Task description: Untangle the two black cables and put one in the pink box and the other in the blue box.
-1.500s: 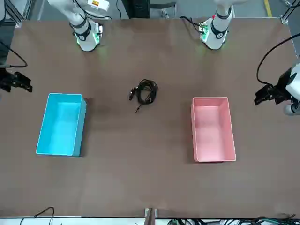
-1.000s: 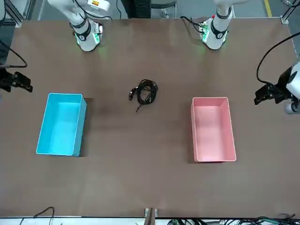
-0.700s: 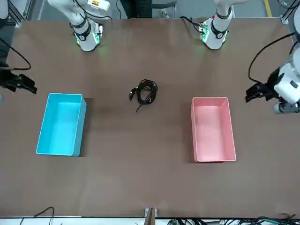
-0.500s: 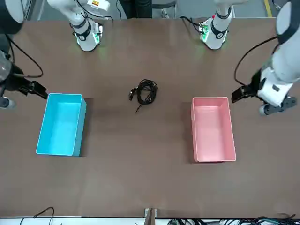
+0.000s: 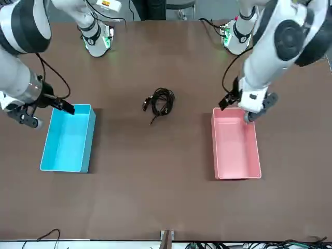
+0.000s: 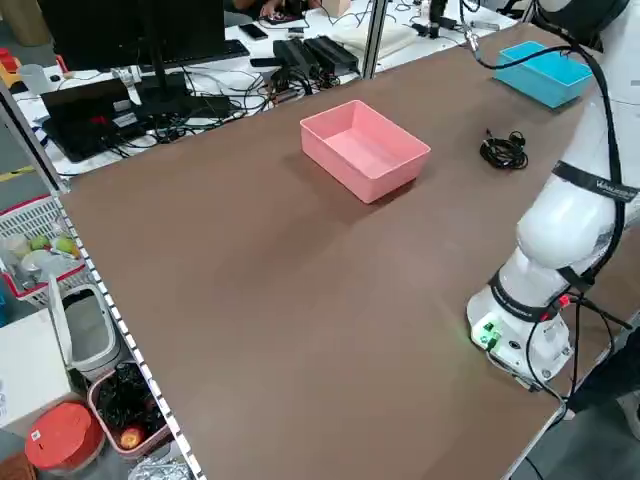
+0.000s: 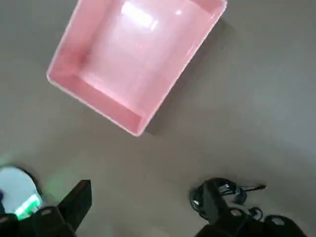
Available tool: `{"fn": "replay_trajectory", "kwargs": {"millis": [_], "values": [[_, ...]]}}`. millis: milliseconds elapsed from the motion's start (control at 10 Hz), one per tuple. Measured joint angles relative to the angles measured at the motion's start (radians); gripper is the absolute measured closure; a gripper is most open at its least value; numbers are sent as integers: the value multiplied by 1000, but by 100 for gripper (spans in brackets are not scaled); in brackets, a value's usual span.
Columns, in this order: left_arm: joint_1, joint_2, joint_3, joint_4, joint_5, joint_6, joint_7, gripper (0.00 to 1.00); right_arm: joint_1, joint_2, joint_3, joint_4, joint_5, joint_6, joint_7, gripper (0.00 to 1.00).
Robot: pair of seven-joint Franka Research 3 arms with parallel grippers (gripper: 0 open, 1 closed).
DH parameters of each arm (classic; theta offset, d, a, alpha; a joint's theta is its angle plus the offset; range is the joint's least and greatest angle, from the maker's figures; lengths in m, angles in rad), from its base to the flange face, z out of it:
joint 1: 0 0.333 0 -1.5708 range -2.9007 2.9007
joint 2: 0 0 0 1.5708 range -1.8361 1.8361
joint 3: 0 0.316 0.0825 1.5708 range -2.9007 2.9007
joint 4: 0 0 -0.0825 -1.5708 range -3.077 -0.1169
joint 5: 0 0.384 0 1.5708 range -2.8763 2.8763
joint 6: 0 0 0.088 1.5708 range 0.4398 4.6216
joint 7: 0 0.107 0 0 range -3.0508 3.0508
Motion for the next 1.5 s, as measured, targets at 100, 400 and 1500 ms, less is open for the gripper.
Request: {"fn": "replay_trajectory", "kwargs": {"millis": [100,400,1500], "values": [[-42,25,0,-15,0,36,-134,0,20,0,0,-31,3,37,42,0],[-151,133,0,-50,0,202,-581,2,94,-1,1,-150,3,179,138,0],[-517,465,39,-46,65,640,-1505,3,166,-7,0,-332,3,392,209,0]]}}
